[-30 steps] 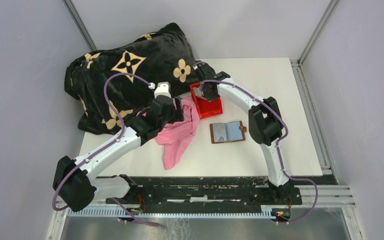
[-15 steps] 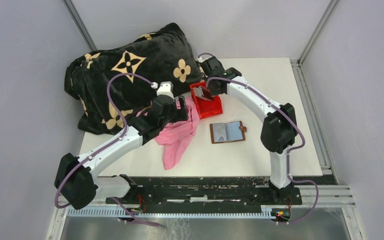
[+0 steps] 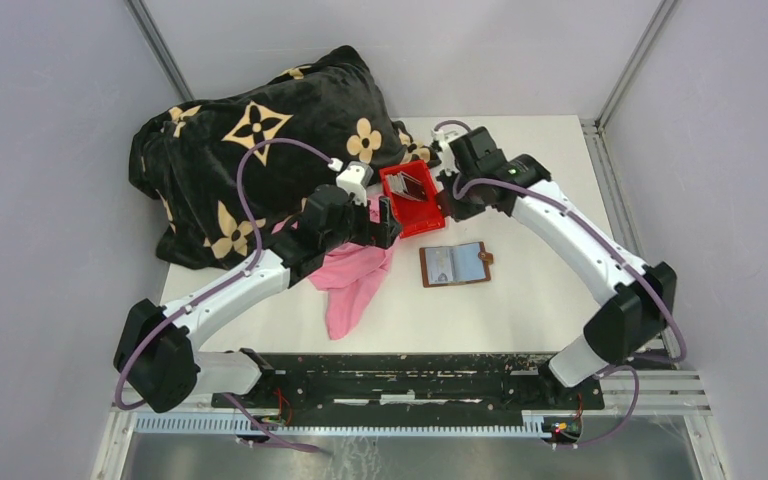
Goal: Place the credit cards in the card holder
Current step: Pick up the credit card from the storage box.
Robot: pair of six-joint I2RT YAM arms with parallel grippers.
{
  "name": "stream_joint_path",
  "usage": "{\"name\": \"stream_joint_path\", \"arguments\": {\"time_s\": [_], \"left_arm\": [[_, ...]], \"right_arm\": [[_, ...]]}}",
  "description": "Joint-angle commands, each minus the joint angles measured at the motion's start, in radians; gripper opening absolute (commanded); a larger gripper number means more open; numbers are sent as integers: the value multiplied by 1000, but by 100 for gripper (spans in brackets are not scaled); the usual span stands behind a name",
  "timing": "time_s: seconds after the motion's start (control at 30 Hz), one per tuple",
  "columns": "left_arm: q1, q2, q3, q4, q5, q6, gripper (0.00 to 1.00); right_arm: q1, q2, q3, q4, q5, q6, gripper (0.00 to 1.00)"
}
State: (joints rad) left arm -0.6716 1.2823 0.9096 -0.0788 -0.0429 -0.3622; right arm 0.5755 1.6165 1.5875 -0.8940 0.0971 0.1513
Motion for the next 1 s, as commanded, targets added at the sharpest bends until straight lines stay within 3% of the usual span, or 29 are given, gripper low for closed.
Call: {"name": "stream_joint_path", "arguments": {"time_s": [0.0, 0.27, 0.5, 0.97], "left_arm": [[6, -11, 23, 99, 218, 87, 99], [6, -23, 15, 114, 540, 65, 97], [6, -26, 25, 87, 618, 74, 98], [11, 110, 109, 67, 788, 99, 93]], "right_arm": [[-55, -151, -103, -33, -225, 48, 1], [-106, -280, -226, -69, -546, 66, 1], [-106, -336, -330, -16, -711, 127, 1], [-107, -343, -422, 85, -889, 203, 1]]}}
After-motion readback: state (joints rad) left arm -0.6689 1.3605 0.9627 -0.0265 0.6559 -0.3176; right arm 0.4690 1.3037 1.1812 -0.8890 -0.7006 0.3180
